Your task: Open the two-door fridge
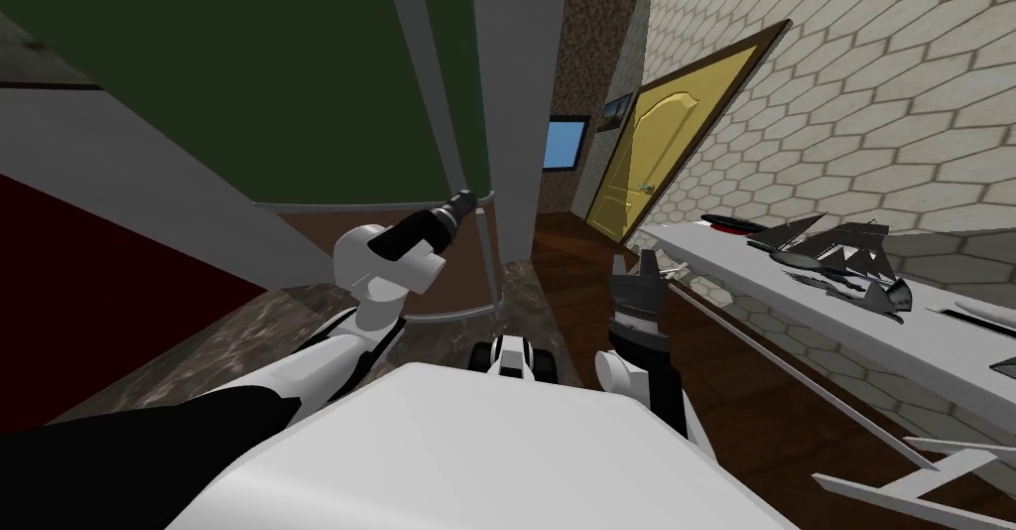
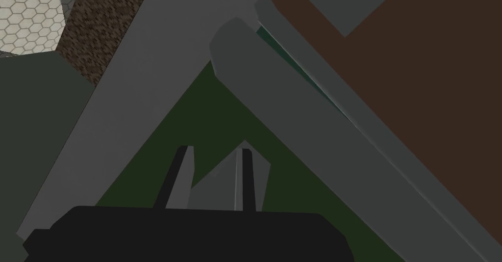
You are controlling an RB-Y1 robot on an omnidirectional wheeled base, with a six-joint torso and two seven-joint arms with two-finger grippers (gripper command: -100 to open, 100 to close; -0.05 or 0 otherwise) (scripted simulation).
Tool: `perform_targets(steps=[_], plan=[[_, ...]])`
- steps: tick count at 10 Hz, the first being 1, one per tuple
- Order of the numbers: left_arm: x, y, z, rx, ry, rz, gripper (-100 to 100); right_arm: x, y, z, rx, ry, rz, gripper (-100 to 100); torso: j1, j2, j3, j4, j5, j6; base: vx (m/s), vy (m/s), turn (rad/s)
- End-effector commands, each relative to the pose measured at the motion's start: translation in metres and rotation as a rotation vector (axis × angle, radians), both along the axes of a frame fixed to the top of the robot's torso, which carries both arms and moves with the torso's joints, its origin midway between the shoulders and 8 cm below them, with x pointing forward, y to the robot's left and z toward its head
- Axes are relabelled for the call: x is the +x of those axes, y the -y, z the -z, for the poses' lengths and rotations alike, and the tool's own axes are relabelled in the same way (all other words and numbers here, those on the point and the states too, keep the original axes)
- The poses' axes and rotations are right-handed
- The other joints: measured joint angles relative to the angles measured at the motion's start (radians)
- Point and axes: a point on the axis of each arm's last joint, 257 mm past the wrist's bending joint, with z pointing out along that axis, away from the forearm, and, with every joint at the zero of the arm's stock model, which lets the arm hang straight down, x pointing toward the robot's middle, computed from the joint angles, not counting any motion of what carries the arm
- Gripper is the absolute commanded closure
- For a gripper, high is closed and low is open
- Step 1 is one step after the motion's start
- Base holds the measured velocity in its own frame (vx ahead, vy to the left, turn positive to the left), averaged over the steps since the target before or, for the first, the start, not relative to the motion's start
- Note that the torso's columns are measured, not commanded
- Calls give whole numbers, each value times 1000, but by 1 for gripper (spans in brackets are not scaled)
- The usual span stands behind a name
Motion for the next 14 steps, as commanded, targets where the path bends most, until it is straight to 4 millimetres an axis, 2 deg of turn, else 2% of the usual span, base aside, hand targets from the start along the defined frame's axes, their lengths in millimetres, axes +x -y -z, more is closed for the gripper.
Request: perform_targets(steps=[1, 2, 4, 6, 7, 8, 9, 10, 12, 13, 14], plan=[[-7, 9, -10, -1, 19, 12, 100, 0, 0, 0, 0, 0, 0, 0, 2, 3, 2, 1, 0, 1, -240, 178, -143], [-11, 17, -11, -1, 20, 25, 100, 0, 0, 0, 0, 0, 0, 0, 2, 1, 1, 2, 2, -3, -234, 151, -147], [-21, 33, -14, 0, 23, 52, 100, 0, 0, 0, 0, 0, 0, 0, 1, 4, 2, 3, 0, 0, -272, 181, -254], [-26, 40, -15, 0, 24, 65, 100, 0, 0, 0, 0, 0, 0, 0, -3, 4, 3, 3, 0, -1, -272, 159, -107], [-23, 39, -4, 4, -3, 66, 100, 0, 0, 0, 0, 0, 0, 0, -1, 4, 2, 4, 0, 0, -124, 67, -81], [-25, 51, -2, 3, -12, 88, 100, 0, 0, 0, 0, 0, 0, 0, -4, -3, -2, 2, -1, -1, -162, 129, -141], [-27, 60, -4, 2, -7, 105, 100, 0, 0, 0, 0, 0, 0, 0, -3, -1, -1, -2, -1, 4, -243, 243, -259], [-27, 60, -4, 2, -7, 105, 100, 0, 0, 0, 0, 0, 0, 0, -3, 2, 2, -1, -1, 5, -197, 228, -146], [-33, 78, -9, -1, 3, 138, 100, 0, 0, 0, 0, 0, 0, 0, 1, 0, -1, 0, 1, 0, -224, 200, -177], [-33, 78, -9, -1, 3, 138, 100, 0, 0, 0, 0, 0, 0, 0, 2, 3, 1, 1, 2, 0, -203, 190, -98], [-36, 87, -11, -2, 7, 154, 100, 0, 0, 0, 0, 0, 0, 0, 4, 0, 0, 2, 3, -2, -195, 163, -133]])
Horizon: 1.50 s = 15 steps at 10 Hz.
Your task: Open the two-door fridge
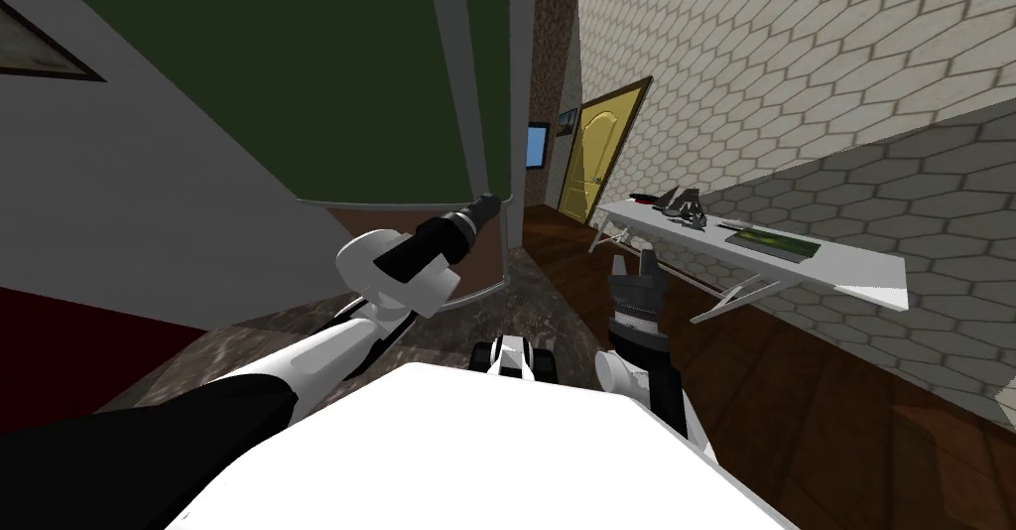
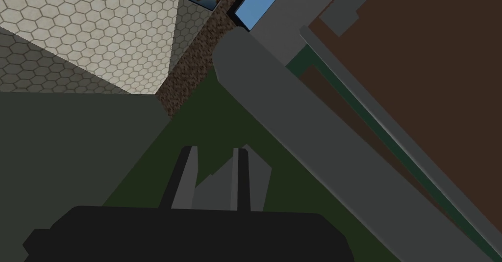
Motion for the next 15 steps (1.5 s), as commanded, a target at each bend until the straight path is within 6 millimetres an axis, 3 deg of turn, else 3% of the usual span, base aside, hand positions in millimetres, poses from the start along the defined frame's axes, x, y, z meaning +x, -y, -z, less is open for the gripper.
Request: perform_targets(steps=[1, 9, 10, 11, 12, 13, 14, 15], plan=[[-4, 6, -11, -8, 28, 8, 100, 0, 0, 0, 0, 0, 0, 0, -1, 1, 0, 0, -1, 2, -189, 143, -88], [-21, 46, -19, -8, 51, 82, 100, 0, 0, 0, 0, 0, 0, 0, -2, 7, 3, 5, -1, 3, -238, 170, -137], [-18, 49, -6, 3, 18, 84, 100, 0, 0, 0, 0, 0, 0, 0, -6, 6, 3, 5, -2, 3, -99, 54, -37], [-6, 30, 0, 3, 2, 35, 100, 0, 0, 0, 0, 0, 0, 0, -11, -2, -2, 1, -4, 4, -116, 122, -368], [-6, 30, 0, 3, 2, 35, 100, 0, 0, 0, 0, 0, 0, 0, -7, -3, -2, -4, -3, 6, -176, 198, -389], [5, 9, 0, -1, 1, -15, 100, 0, 0, 0, 0, 0, 0, 0, -3, -3, -1, -5, -1, 5, -190, 186, -415], [5, 9, 0, -1, 1, -15, 100, 0, 0, 0, 0, 0, 0, 0, 2, -5, -2, -7, 2, 1, -220, 189, -403], [14, -13, 0, -4, 3, -64, 100, 0, 0, 0, 0, 0, 0, 0, 4, -4, -2, -6, 2, 2, -260, 171, -473]])
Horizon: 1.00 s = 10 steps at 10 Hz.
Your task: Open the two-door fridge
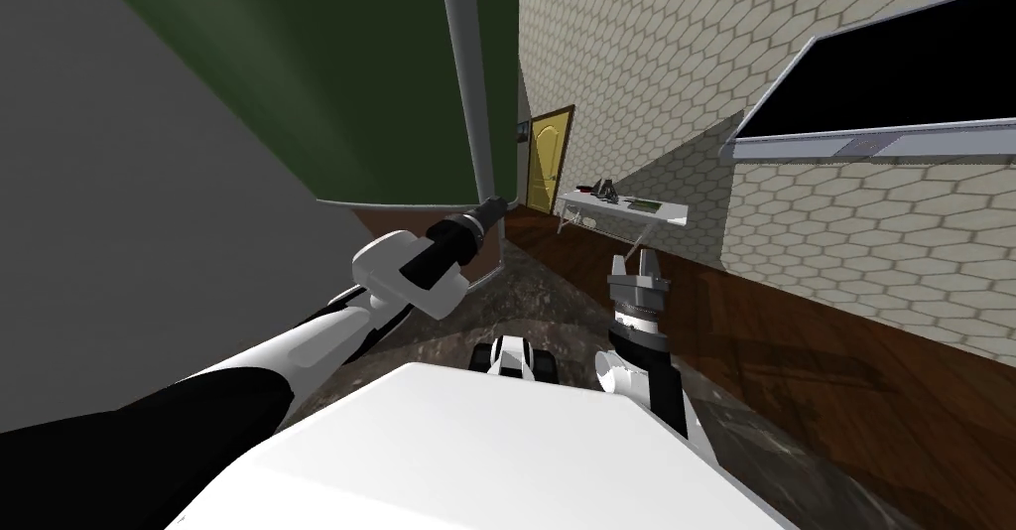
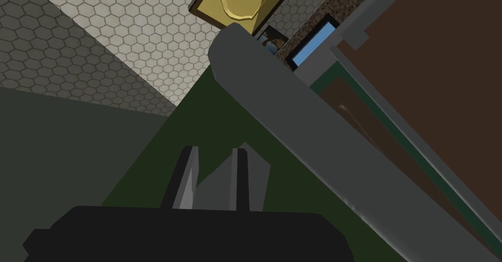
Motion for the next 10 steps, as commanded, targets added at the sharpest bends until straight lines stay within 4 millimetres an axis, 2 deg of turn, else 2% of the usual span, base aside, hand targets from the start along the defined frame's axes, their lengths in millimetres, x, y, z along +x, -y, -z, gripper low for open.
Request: perform_targets(steps=[1, 2, 3, 4, 5, 6, 7, 8, 9, 10], plan=[[13, -29, -6, -6, 8, -71, 100, 0, 0, 0, 0, 0, 0, 0, 2, 1, 0, 1, 1, -3, -268, 162, -467], [21, -50, -7, -8, 11, -119, 100, 0, 0, 0, 0, 0, 0, 0, 2, 2, 1, 2, 1, -2, -239, 187, -485], [21, -50, -7, -8, 11, -119, 100, 0, 0, 0, 0, 0, 0, 0, 4, 1, 0, 2, 1, -3, -247, 175, -416], [28, -69, -6, -11, 11, -160, 100, 0, 0, 0, 0, 0, 0, 0, 5, 1, 0, 2, 2, -5, -269, 111, -540], [28, -72, -8, -10, 15, -166, 100, 0, 0, 0, 0, 0, 0, 0, 2, 2, 1, 3, 1, -4, -277, 98, -378], [34, -92, -10, -13, 19, -209, 100, 0, 0, 0, 0, 0, 0, 0, 0, 3, 2, 2, 0, -4, -279, 122, -522], [34, -94, -11, -10, 21, -212, 100, 0, 0, 0, 0, 0, 0, 0, 2, 3, 2, 2, 0, -3, -299, 134, -330], [39, -115, -13, -12, 28, -256, 100, 0, 0, 0, 0, 0, 0, 0, 3, 5, 3, 4, 0, -5, -307, 119, -488], [39, -115, -14, -10, 29, -257, 100, 0, 0, 0, 0, 0, 0, 0, 1, 6, 4, 4, 0, -3, -302, 114, -367], [43, -133, -15, -15, 33, -294, 100, 0, 0, 0, 0, 0, 0, 0, 1, 7, 4, 7, -1, -6, -324, 93, -516]])
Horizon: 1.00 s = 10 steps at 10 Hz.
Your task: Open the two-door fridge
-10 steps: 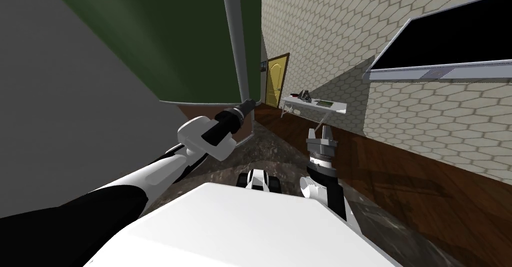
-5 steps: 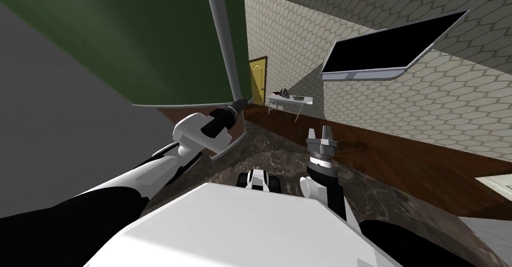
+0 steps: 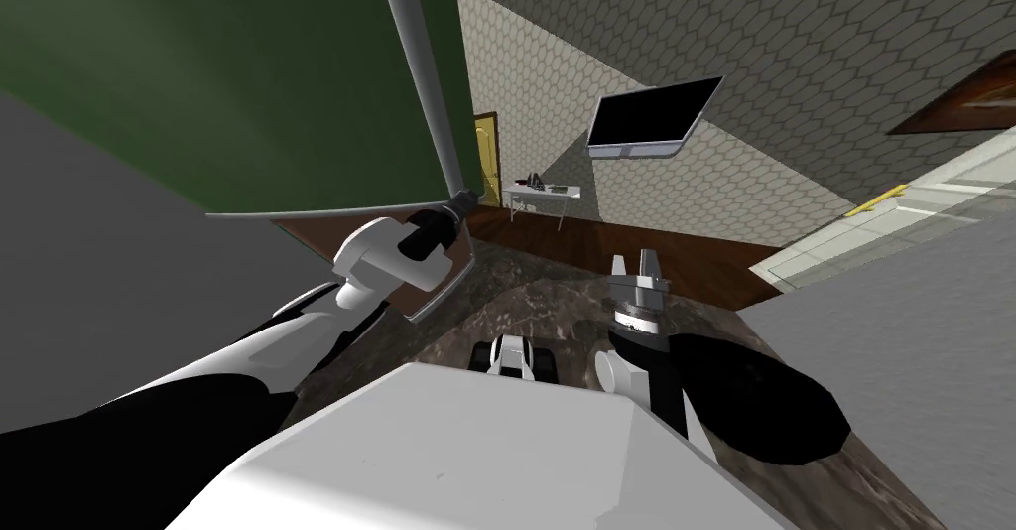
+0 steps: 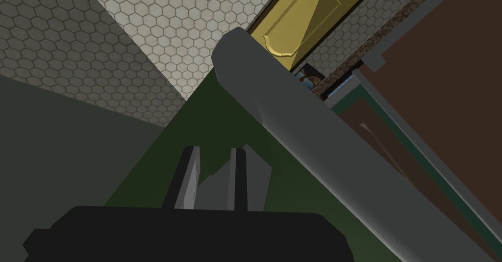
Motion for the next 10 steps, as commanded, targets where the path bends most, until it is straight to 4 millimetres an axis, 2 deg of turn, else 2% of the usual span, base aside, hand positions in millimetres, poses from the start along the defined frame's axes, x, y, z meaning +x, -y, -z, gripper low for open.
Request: perform_targets(steps=[1, 2, 5, 10], plan=[[6, -34, -11, 2, 32, -70, 100, 0, 0, 0, 0, 0, 0, 0, -1, 3, 2, 1, 0, 1, -294, 63, -338], [6, -27, -14, 3, 5, -56, -100, 0, 0, 0, 0, 0, 0, 0, -2, 3, 2, 1, -1, 0, -116, 5, -174], [3, -29, -26, 6, 5, -67, -100, 0, 0, 0, 0, -1, 1, 0, -16, -20, -12, -14, -5, 12, 35, -1, -21], [-6, -33, -55, 16, 5, -93, -100, 0, 0, 0, 0, -1, 0, 0, -23, -6, -4, -5, -10, 14, 9, 5, -61]])
